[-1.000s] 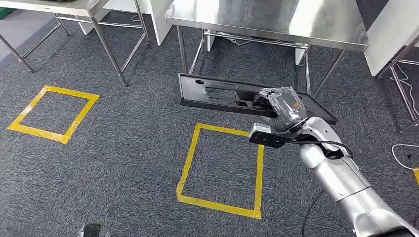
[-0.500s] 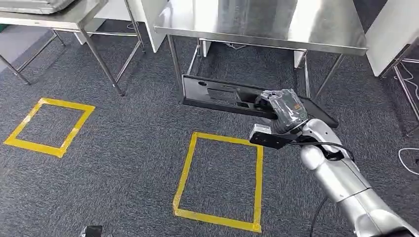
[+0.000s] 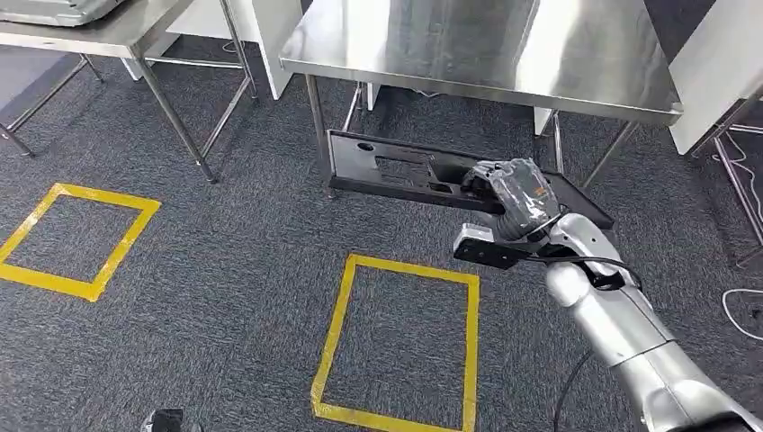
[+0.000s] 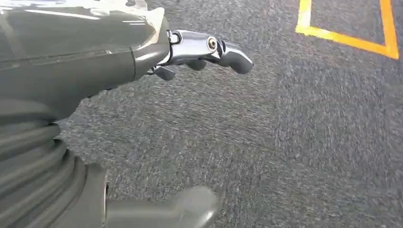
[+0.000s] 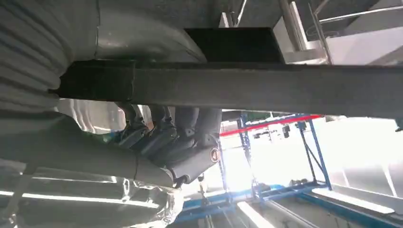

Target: Take the parts from the cabinet and place them on the table.

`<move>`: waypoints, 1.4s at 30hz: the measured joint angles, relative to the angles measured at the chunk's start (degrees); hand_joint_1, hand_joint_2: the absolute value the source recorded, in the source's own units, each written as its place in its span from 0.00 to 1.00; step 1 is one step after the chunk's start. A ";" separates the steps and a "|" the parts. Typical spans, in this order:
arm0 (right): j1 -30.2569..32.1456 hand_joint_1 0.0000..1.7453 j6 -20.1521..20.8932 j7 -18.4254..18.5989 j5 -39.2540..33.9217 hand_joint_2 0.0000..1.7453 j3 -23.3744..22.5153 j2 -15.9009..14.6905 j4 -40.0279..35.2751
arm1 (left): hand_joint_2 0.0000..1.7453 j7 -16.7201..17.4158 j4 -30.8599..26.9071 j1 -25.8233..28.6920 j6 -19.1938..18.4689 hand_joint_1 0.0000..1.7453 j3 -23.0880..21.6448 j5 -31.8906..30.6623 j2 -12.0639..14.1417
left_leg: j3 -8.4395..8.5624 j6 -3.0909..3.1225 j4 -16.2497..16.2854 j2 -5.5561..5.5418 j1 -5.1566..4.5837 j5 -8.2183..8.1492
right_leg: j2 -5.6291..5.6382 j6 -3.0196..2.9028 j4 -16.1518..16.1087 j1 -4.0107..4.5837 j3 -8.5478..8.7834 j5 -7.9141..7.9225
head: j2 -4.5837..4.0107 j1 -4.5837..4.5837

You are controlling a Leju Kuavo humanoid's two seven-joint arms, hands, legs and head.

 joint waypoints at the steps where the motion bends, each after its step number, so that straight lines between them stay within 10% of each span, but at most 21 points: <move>1: 0.28 0.84 0.00 0.00 0.02 1.00 0.00 -0.09 0.15 | 1.00 0.00 0.00 0.02 0.00 0.00 0.00 0.00 -0.09 | 0.56 0.00 0.02 -0.16 0.00 -0.60 | 0.00 -0.26 2.75 -0.01 -2.67 -2.21 | 0.00 0.00; 3: 0.54 0.84 0.00 0.00 0.02 1.00 0.00 -0.13 0.42 | 1.00 0.00 0.02 0.15 0.00 0.00 0.00 0.02 -0.24 | 1.93 -0.21 0.03 -0.48 0.00 -1.76 | -0.03 0.36 1.09 -0.14 -3.97 -2.39 | 0.00 -0.02; 6: 0.52 0.84 -0.04 -0.02 0.11 1.00 -0.02 -0.13 0.43 | 1.00 0.00 0.02 0.16 0.00 0.00 -0.02 0.02 -0.42 | 3.83 -0.89 0.33 -0.70 -0.01 -3.75 | -0.38 2.69 -12.29 -0.70 -0.59 7.16 | 0.00 0.06; 7: 0.50 0.84 -0.09 -0.02 0.22 1.00 0.00 -0.15 0.50 | 1.00 0.00 0.02 0.12 0.00 0.00 0.00 0.02 -0.39 | 4.47 -1.26 0.96 -0.73 -0.30 -4.50 | -0.78 2.48 -14.09 -0.36 -0.52 9.52 | 0.00 0.20; 9: 0.54 0.84 -0.20 -0.02 0.52 1.00 -0.02 -0.15 0.52 | 1.00 0.07 0.00 0.00 0.06 0.00 0.00 0.09 -0.31 | 4.22 -1.74 0.86 -0.80 -0.45 -5.24 | -0.50 -0.31 -13.97 -0.28 0.50 9.22 | 0.00 0.00; 12: 0.38 0.84 -0.48 0.00 1.24 1.00 -0.15 -0.02 0.39 | 1.00 0.07 0.00 -0.17 0.07 0.00 -0.04 0.09 -0.35 | 4.37 -2.41 2.37 -0.64 -0.28 -5.87 | -0.40 -1.25 -14.16 -0.91 1.72 8.73 | 0.00 0.18; 16: 0.48 0.84 -1.97 0.48 2.67 1.00 -0.09 -0.04 0.39 | 1.00 0.09 0.02 -0.23 0.07 0.00 -0.04 0.53 -0.26 | -5.70 -4.21 17.51 0.23 0.71 -10.89 | -0.34 -2.28 -14.15 -0.91 2.84 7.44 | 0.00 -0.13; 18: 0.81 0.84 -2.10 0.79 2.80 1.00 -0.13 -0.06 0.39 | 1.00 0.09 0.02 -0.15 0.07 0.00 -0.09 0.55 -0.37 | -8.08 -4.35 18.27 0.37 0.99 -10.12 | -0.24 -2.17 -14.16 -0.91 3.71 6.67 | 0.00 -0.11; 22: 0.74 0.84 -2.32 1.01 2.93 1.00 -0.24 -0.04 0.39 | 1.00 0.09 0.02 -0.16 0.07 0.00 -0.26 0.61 -0.28 | -2.59 -3.06 1.83 0.34 0.87 1.84 | -0.21 -1.56 -14.34 -0.88 6.26 4.96 | 0.00 -0.07; 23: 0.62 0.84 -2.38 1.03 2.93 1.00 -0.26 -0.07 0.39 | 1.00 0.09 0.02 -0.22 0.07 0.00 -0.35 0.61 -0.26 | -2.46 -2.83 1.52 0.49 0.47 -0.77 | -0.10 -1.19 -14.31 -0.57 6.28 4.73 | 0.00 0.02; 28: 0.50 0.84 -2.53 1.03 2.93 1.00 -0.83 -0.11 0.15 | 1.00 0.07 -0.02 -0.34 0.09 0.00 -0.66 0.64 -0.39 | -0.61 -1.18 0.37 0.27 0.56 0.09 | -0.37 0.21 -12.47 -0.16 5.71 2.87 | 0.00 0.07; 32: 1.05 0.84 -2.84 1.09 2.95 1.00 -1.03 -0.24 0.22 | 1.00 0.09 0.00 -0.31 0.07 0.00 -0.83 0.66 -0.39 | 0.40 -0.19 0.48 0.07 0.32 -1.08 | -0.35 -0.07 3.71 -0.34 -4.44 -1.71 | 0.00 0.09; 34: 1.45 0.84 -2.89 1.11 2.99 1.00 -1.03 -0.24 0.22 | 1.00 0.09 0.00 -0.20 0.07 0.00 -0.90 0.66 -0.46 | 1.33 -0.26 0.55 -0.15 0.15 -1.84 | -0.37 0.99 0.78 -0.38 -4.38 1.30 | 0.00 0.04; 36: 1.43 0.84 -2.99 1.11 3.04 1.00 -1.14 -0.26 0.22 | 1.00 0.09 0.00 -0.21 0.07 0.00 -0.92 0.66 -0.50 | 2.26 -0.55 0.99 -0.35 0.12 -2.85 | -0.45 1.85 -9.28 -0.40 -0.42 6.71 | 0.00 0.04; 37: 1.40 0.84 -3.19 1.11 3.04 1.00 -1.18 -0.28 0.22 | 1.00 0.09 0.00 -0.20 0.07 0.00 -0.94 0.66 -0.52 | 2.46 -0.80 1.23 -0.38 0.06 -3.47 | -0.69 1.56 -13.90 -0.38 1.16 8.58 | 0.00 0.15; 42: 1.35 0.84 -3.34 1.18 3.10 1.00 -1.36 -0.41 0.15 | 1.00 0.09 -0.04 -0.29 0.07 0.00 -0.94 0.68 -0.41 | 2.76 -2.25 1.73 -0.45 -0.12 -4.82 | -0.57 -0.56 -14.35 -0.75 2.51 8.00 | 0.00 0.15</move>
